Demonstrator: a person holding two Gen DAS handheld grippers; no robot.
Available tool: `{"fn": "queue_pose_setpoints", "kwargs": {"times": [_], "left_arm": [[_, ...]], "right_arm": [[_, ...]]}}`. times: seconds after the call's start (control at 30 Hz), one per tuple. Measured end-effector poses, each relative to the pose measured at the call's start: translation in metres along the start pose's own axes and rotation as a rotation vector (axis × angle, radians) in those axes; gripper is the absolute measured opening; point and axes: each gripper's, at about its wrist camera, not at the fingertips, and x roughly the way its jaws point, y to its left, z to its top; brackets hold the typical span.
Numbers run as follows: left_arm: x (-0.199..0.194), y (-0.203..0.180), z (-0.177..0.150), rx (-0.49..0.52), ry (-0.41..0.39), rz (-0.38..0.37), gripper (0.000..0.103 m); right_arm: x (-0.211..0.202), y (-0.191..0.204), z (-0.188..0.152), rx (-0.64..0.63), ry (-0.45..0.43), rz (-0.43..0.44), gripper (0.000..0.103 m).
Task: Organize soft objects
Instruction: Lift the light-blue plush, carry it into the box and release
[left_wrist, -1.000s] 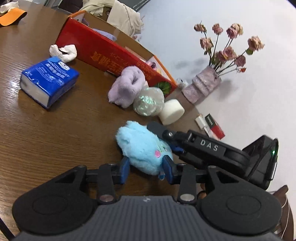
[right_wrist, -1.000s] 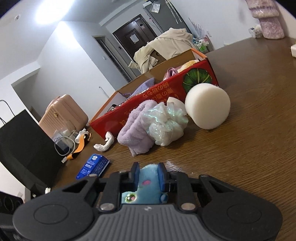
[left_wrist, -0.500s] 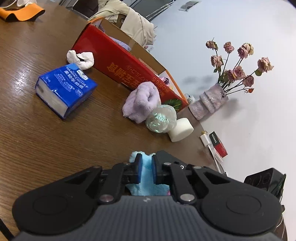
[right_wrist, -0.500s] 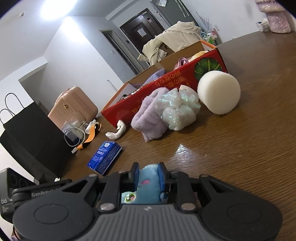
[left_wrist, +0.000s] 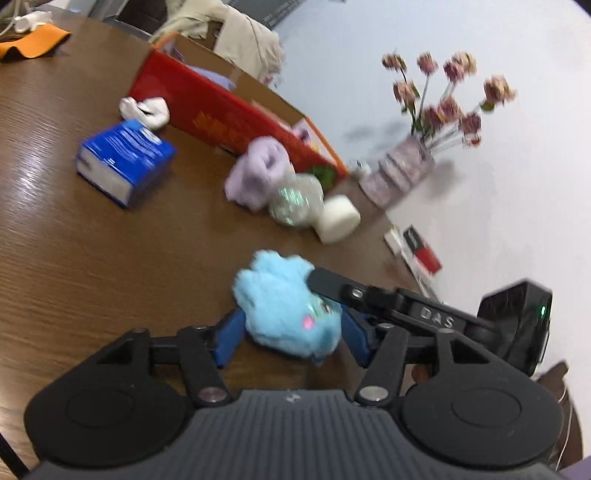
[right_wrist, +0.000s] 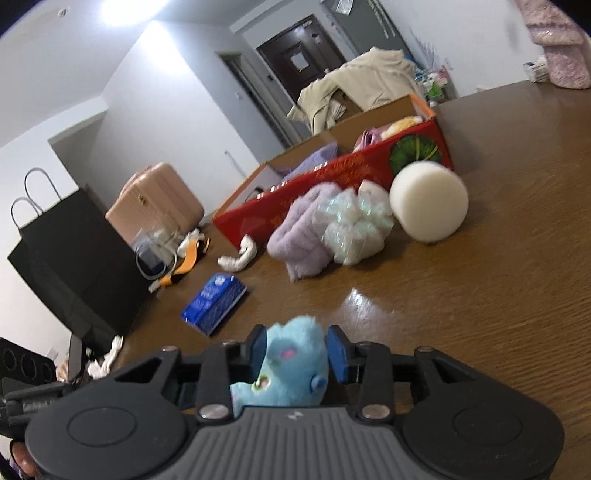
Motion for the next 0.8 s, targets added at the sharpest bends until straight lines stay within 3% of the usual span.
{"fn": "queue_pose_setpoints", "kwargs": {"times": [0.13,0.23,0.43,0.63,0.8], "left_arm": [[0.008,0.003,-0.001,-0.018,0.011,0.024,0.031],[0.006,0.004,0.001,-0.025,-0.014,0.016,0.026],[-0.001,-0.005,0.019,0.012,-0.072,-0.011,0.026],[-0.006,-0.017,0.088,0.118,-0.169,-0.012,0.026],[0.013,0.0,0.175,0.136,-0.199,0.054,0.025]], "right_arm": [[-0.003,-0.004,-0.005,0.035,-0.023,-0.007,0.028],[-0.008,-0.012,-0.009,0.09,-0.039,0.002,0.027],[-0.016,-0.007,0.0,0.085,-0.09,0.025,0.026],[-0.002,0.019,0.065,0.023,-0.16,0.055,0.026],[0.06,0.033,0.148,0.018,-0.159,0.074,0.026]]}}
